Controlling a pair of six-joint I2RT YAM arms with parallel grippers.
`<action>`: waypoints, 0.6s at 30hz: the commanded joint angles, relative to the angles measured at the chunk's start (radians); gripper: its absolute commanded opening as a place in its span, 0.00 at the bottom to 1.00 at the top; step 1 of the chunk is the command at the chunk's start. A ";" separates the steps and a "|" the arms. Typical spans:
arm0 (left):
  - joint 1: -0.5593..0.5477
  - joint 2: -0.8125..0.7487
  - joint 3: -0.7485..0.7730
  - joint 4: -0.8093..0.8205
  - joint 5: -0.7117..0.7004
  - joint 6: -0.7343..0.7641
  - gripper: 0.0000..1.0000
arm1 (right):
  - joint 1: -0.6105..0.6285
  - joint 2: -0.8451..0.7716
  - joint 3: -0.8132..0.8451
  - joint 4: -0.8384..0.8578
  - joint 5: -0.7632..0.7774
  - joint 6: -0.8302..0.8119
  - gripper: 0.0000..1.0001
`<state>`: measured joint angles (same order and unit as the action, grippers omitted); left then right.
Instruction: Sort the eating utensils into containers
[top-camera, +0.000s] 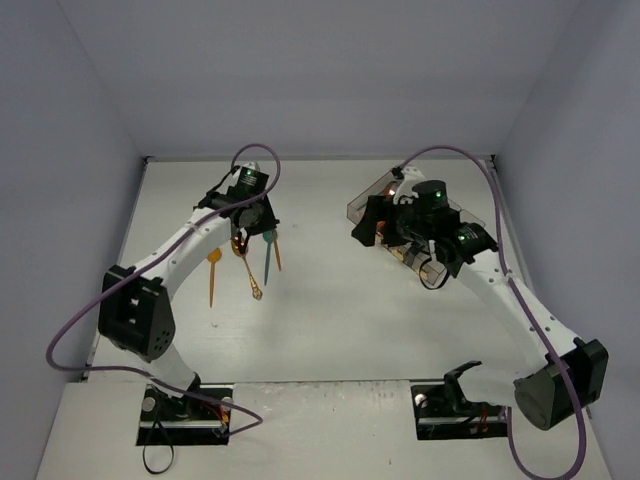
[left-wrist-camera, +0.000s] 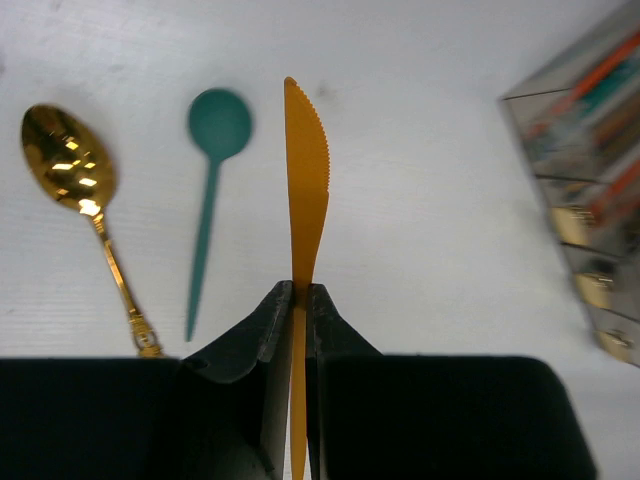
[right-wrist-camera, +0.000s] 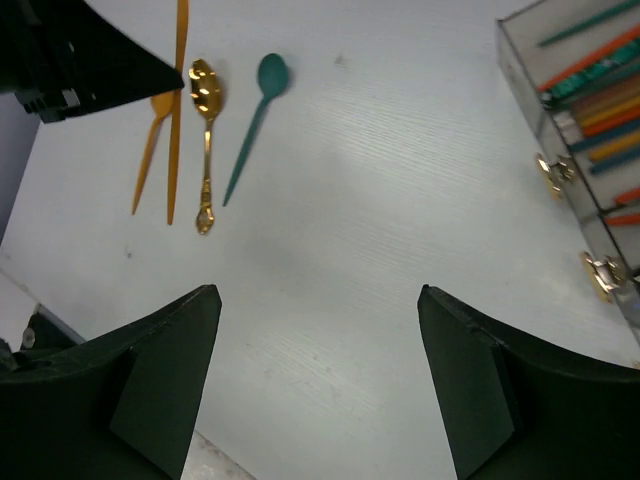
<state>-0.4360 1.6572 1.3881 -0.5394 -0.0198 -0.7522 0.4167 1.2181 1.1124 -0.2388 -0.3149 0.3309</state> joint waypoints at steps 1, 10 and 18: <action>-0.051 -0.122 0.083 0.074 0.066 -0.065 0.00 | 0.087 0.055 0.098 0.076 -0.044 0.012 0.77; -0.150 -0.185 0.108 0.222 0.093 -0.159 0.00 | 0.257 0.178 0.217 0.115 -0.003 0.044 0.73; -0.197 -0.223 0.088 0.298 0.084 -0.188 0.00 | 0.299 0.222 0.236 0.130 0.050 0.049 0.53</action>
<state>-0.6173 1.5121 1.4682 -0.3546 0.0635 -0.9074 0.7030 1.4354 1.3036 -0.1753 -0.3093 0.3769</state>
